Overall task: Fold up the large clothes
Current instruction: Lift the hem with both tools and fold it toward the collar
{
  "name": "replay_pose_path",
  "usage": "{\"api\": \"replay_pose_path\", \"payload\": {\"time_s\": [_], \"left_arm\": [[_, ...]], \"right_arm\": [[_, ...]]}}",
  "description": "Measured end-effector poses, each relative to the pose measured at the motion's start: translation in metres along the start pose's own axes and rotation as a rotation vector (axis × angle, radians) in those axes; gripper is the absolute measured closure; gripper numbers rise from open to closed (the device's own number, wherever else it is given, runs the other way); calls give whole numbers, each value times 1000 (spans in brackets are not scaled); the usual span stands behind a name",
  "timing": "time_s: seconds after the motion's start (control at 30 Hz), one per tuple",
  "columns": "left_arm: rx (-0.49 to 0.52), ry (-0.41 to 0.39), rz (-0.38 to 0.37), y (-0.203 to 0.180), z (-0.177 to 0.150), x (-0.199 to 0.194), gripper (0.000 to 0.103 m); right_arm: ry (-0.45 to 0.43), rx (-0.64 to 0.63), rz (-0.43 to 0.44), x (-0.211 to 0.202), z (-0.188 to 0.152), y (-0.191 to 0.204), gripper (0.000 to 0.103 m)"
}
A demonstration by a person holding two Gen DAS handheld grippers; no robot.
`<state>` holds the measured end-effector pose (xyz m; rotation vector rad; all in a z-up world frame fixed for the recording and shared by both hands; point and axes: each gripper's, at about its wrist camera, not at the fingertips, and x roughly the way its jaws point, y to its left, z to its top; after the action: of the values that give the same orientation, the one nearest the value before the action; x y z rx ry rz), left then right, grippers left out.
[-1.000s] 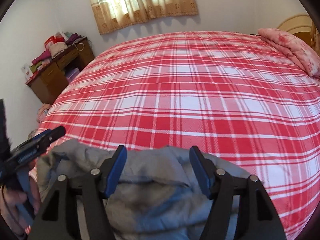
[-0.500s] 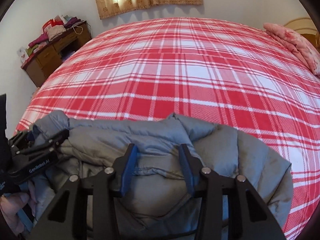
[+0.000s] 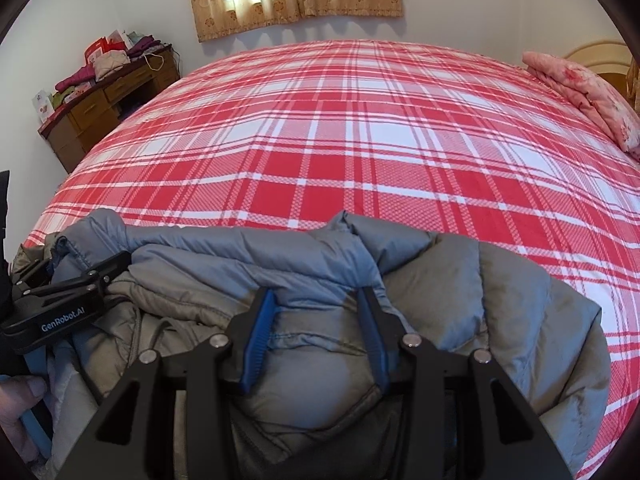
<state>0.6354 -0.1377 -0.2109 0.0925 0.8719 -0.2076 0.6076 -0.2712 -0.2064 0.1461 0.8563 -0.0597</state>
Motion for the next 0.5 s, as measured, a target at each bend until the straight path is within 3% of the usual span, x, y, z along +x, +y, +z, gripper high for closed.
{"api": "replay_pose_path", "payload": {"time_s": [0.5], "left_arm": [[15, 0, 14, -2, -1, 2, 17]], "right_arm": [[-1, -34, -49, 4, -2, 7, 57]]}}
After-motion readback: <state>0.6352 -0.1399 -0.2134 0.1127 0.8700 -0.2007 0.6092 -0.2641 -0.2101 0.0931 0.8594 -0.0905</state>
